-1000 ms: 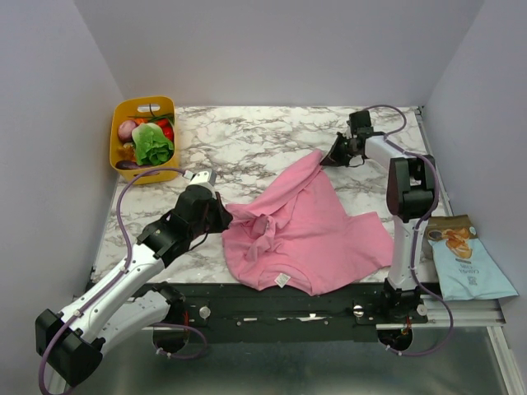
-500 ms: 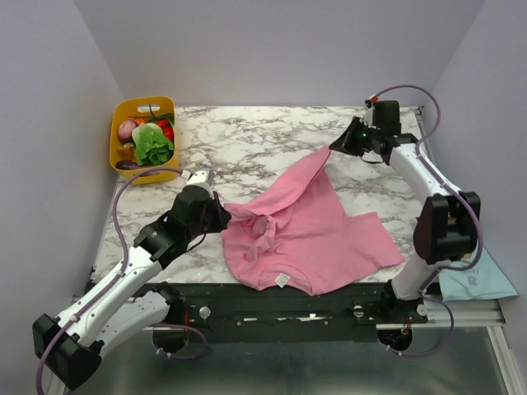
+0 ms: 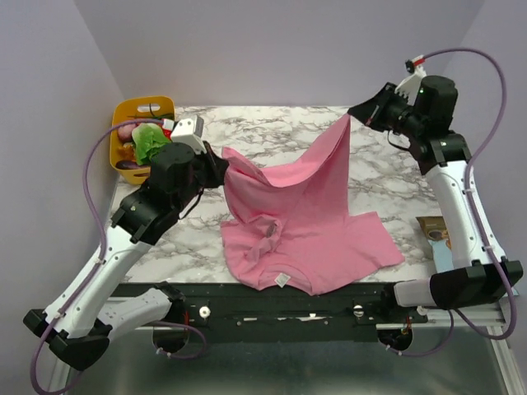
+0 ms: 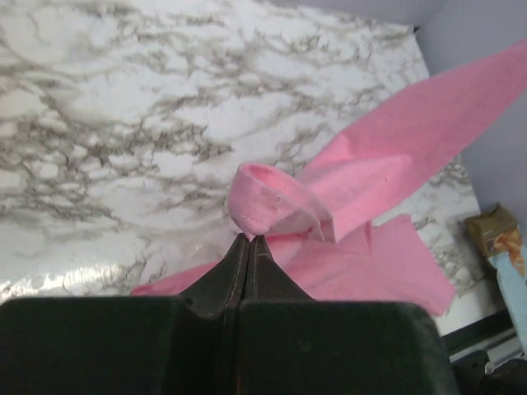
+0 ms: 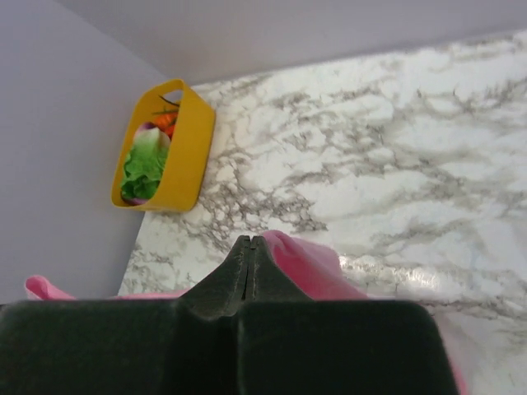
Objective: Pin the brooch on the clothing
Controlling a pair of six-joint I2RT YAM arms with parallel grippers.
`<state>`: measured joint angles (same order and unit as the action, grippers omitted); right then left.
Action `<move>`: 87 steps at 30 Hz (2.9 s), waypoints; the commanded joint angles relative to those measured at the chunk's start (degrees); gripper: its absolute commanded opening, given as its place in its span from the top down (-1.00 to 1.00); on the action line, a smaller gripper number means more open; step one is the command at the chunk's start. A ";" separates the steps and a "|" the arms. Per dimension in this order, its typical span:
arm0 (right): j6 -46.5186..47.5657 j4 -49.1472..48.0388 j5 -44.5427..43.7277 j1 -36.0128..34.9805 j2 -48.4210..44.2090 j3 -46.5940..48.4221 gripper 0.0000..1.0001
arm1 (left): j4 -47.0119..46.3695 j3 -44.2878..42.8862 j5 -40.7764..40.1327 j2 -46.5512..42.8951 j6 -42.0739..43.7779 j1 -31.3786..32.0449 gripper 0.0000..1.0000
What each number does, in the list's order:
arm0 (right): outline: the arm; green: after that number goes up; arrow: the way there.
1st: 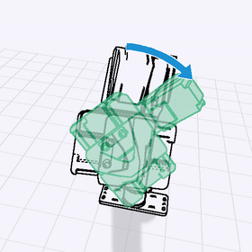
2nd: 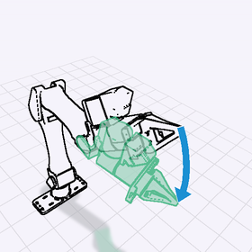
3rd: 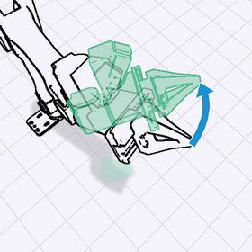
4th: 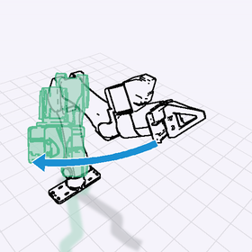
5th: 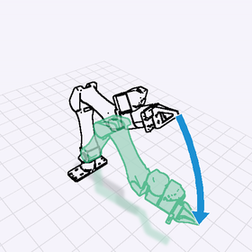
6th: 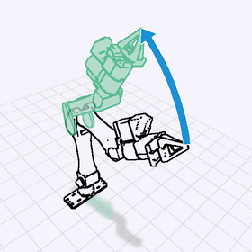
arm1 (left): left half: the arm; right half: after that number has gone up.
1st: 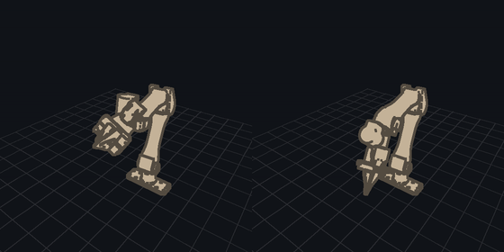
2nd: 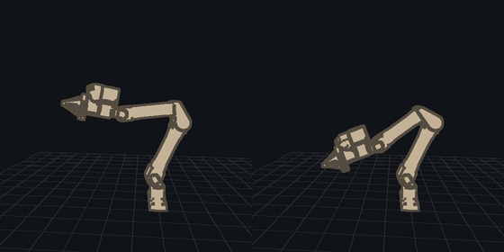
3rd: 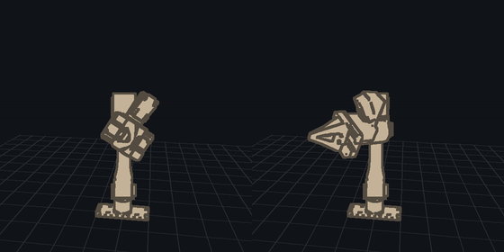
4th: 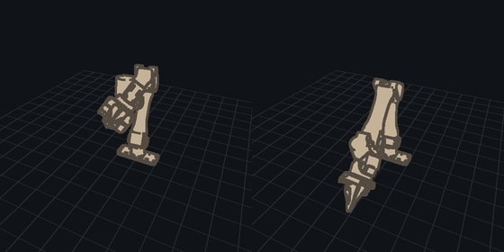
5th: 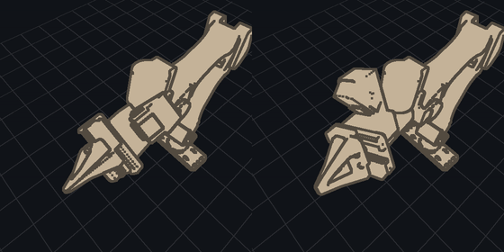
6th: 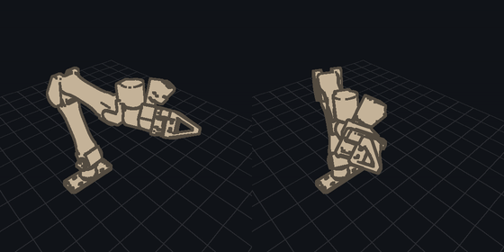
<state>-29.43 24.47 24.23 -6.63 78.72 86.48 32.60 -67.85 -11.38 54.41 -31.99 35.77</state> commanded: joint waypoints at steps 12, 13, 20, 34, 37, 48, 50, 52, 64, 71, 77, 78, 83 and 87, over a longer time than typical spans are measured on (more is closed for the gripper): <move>5.35 12.97 -10.77 0.39 -5.59 35.05 0.99 | 8.62 -47.79 -7.43 16.77 12.65 -0.09 1.00; 5.44 13.23 -11.48 0.39 -5.77 36.29 0.99 | 9.23 -49.55 -7.61 17.13 13.17 -0.09 1.00; 5.79 13.32 -12.63 0.31 -8.39 40.27 0.99 | 10.56 -59.93 -7.96 17.22 16.43 -0.09 1.00; 5.96 9.72 -9.82 0.31 -25.97 24.18 0.99 | 10.82 -51.51 -2.42 4.48 12.39 -0.09 1.00; 6.05 10.95 -9.03 0.39 -27.21 26.45 0.99 | 11.60 -51.94 -1.29 2.46 12.04 -0.09 1.00; 5.79 13.15 -7.88 0.39 -27.83 32.71 0.99 | 14.16 -61.08 4.61 4.91 11.60 -0.17 1.00; 6.22 13.41 -8.23 0.31 -27.92 31.92 0.99 | 14.07 -60.38 4.35 5.35 11.33 -0.17 1.00; 6.58 13.59 -9.28 0.39 -27.65 30.34 0.99 | 14.33 -59.24 2.60 6.05 11.25 -0.17 1.00; 8.78 6.21 -11.13 0.31 -22.21 10.13 0.99 | 11.45 -40.79 -8.06 13.34 5.99 -3.50 1.00; 9.65 -2.92 -13.68 0.48 -13.96 -5.78 0.99 | -2.26 -22.43 11.28 19.49 2.19 -21.08 1.00; 8.34 -12.86 -16.23 1.71 1.85 -12.39 0.99 | -11.06 -19.86 19.02 32.40 0.44 -25.31 1.00; 7.90 -13.74 -14.93 2.32 4.66 -11.78 0.99 | -11.50 -20.73 19.28 34.25 0.09 -25.48 1.00; 4.74 -15.77 -9.47 3.64 21.17 -3.71 0.99 | -15.28 -23.28 20.34 45.59 -1.50 -27.06 1.00; 3.68 -15.51 -5.43 4.61 30.06 3.95 0.99 | -16.52 -28.19 21.22 52.62 -1.76 -27.95 1.00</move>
<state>-23.90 12.91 13.93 -3.14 103.22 82.43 20.67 -90.61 7.05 102.63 -32.67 9.02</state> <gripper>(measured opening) 0.010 0.008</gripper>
